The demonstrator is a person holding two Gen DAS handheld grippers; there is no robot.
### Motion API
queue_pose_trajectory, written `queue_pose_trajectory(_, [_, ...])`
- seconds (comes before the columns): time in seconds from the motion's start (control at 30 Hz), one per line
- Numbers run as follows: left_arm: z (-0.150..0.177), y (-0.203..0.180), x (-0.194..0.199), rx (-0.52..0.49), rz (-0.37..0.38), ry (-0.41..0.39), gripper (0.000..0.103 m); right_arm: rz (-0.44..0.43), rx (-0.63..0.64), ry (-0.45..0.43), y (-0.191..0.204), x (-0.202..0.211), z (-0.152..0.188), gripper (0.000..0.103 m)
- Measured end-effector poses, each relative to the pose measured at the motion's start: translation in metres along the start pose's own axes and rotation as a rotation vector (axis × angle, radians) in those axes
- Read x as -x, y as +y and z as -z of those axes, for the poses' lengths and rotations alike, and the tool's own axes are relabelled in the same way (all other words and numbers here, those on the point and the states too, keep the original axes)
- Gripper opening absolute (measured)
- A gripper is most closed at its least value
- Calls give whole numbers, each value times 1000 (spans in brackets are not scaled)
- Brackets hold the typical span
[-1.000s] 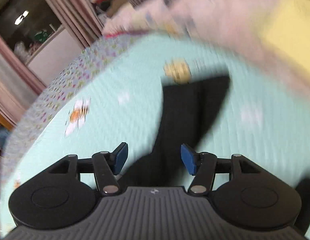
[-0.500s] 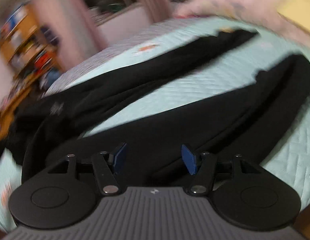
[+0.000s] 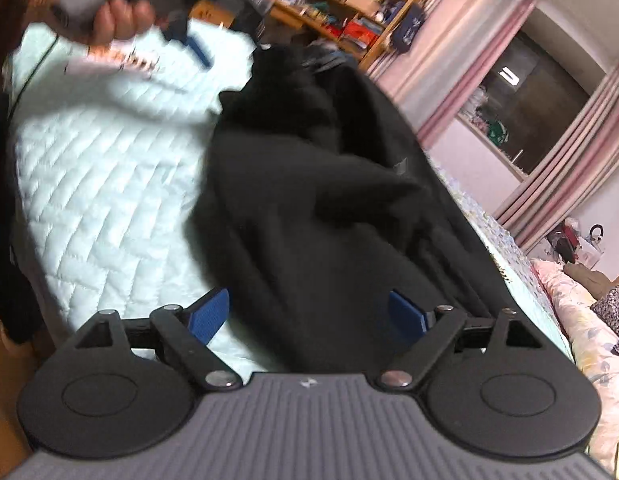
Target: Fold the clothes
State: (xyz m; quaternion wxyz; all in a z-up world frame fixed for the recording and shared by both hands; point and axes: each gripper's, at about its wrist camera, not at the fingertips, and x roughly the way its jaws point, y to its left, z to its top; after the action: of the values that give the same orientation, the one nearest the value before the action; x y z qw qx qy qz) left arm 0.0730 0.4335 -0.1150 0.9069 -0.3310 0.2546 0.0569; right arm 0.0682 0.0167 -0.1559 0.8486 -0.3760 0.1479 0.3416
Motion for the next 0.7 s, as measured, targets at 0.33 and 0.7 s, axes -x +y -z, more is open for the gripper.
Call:
queue_pose_trajectory(0.33, [-12, -2, -35, 28, -27, 85, 84, 84, 54, 54, 15, -3, 2, 88])
queue_pose_trajectory(0.7, [-26, 4, -65, 250, -66, 290, 14, 151, 171, 63, 31, -15, -6, 83])
